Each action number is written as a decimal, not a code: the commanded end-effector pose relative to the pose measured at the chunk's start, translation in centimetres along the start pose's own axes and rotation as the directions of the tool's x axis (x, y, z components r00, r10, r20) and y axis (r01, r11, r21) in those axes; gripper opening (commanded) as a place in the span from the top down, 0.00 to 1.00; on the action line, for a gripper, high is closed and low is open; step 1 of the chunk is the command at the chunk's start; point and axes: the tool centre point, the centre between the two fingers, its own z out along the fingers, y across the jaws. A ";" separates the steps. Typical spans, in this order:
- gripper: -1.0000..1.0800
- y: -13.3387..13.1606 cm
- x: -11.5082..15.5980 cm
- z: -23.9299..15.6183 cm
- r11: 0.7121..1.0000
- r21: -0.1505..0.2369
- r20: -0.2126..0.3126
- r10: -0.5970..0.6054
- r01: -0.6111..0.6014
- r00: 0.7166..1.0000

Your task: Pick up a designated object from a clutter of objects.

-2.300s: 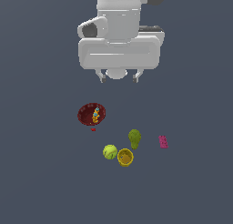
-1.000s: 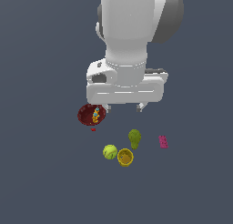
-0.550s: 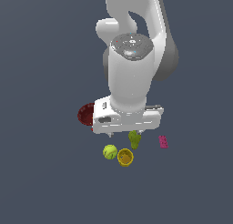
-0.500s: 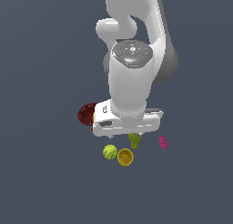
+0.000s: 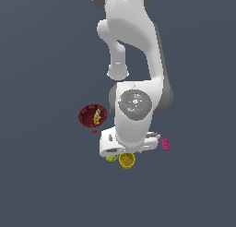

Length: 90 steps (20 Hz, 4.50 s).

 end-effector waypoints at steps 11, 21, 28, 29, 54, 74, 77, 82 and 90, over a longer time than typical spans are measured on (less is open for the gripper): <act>0.04 -0.2 0.4 3.8 1.000 0.000 0.017 -0.020 0.020 1.000; 0.04 -0.2 0.3 7.5 1.000 -0.001 0.017 -0.021 0.021 1.000; 0.04 -0.2 0.4 8.9 1.000 -0.001 0.017 -0.021 0.021 1.000; 0.04 -0.2 0.4 8.9 1.000 -0.001 0.017 -0.021 0.021 1.000; 1.00 -1.2 -1.6 5.6 1.000 -0.001 0.013 -0.021 0.021 1.000; 1.00 -5.9 -10.9 -8.0 1.000 -0.002 0.015 -0.022 0.022 1.000; 1.00 -6.7 -12.4 -10.3 1.000 -0.003 0.015 -0.022 0.022 1.000; 1.00 -8.1 -15.0 -14.3 1.000 -0.003 0.016 -0.022 0.022 1.000; 1.00 -10.4 -19.2 -21.1 1.000 -0.003 0.016 -0.022 0.022 1.000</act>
